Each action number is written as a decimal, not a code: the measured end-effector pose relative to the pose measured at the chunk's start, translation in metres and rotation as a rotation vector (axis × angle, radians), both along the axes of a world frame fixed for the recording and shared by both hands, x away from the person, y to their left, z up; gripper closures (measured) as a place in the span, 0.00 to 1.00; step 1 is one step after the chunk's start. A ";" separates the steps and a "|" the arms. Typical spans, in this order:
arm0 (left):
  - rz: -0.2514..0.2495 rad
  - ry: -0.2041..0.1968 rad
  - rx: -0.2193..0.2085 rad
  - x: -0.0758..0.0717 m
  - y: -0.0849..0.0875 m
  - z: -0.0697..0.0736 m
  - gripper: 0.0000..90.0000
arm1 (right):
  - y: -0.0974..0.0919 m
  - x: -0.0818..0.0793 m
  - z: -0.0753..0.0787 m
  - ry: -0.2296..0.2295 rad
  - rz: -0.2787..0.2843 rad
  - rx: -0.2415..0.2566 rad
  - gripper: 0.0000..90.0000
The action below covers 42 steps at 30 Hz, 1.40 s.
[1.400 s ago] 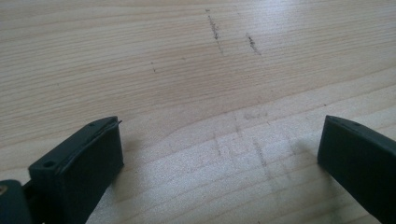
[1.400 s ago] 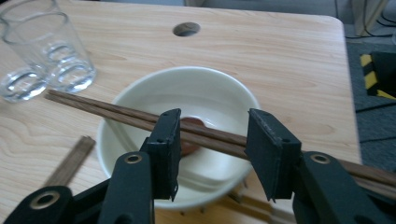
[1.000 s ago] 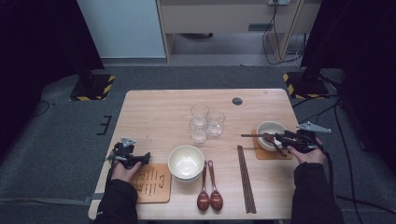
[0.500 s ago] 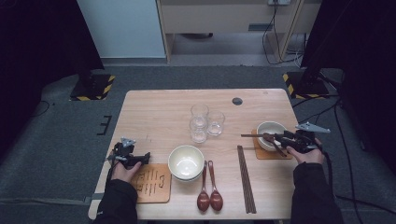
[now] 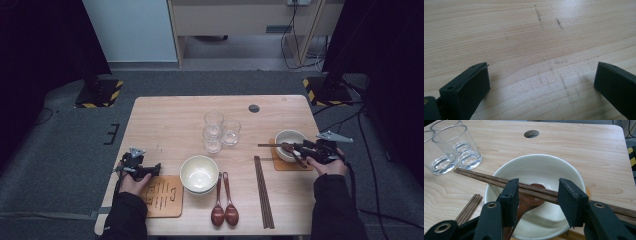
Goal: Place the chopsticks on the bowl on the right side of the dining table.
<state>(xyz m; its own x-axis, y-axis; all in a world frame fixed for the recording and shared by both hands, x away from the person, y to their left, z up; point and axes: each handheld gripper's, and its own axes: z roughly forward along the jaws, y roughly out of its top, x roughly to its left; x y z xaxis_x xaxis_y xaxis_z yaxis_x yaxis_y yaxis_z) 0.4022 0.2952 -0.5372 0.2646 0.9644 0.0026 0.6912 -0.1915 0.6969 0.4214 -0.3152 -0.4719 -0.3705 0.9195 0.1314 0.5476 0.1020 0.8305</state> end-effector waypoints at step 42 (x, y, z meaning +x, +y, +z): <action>0.000 0.000 0.000 0.000 0.000 0.000 0.00 | 0.007 -0.010 0.051 -0.139 0.091 0.064 0.49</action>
<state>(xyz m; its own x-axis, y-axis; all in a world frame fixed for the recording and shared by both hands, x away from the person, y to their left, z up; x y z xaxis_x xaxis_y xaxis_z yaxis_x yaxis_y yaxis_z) 0.4022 0.2952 -0.5372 0.2647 0.9643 0.0028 0.6911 -0.1918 0.6968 0.4117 -0.3081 -0.4213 -0.4709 0.8726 0.1297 0.4176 0.0909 0.9041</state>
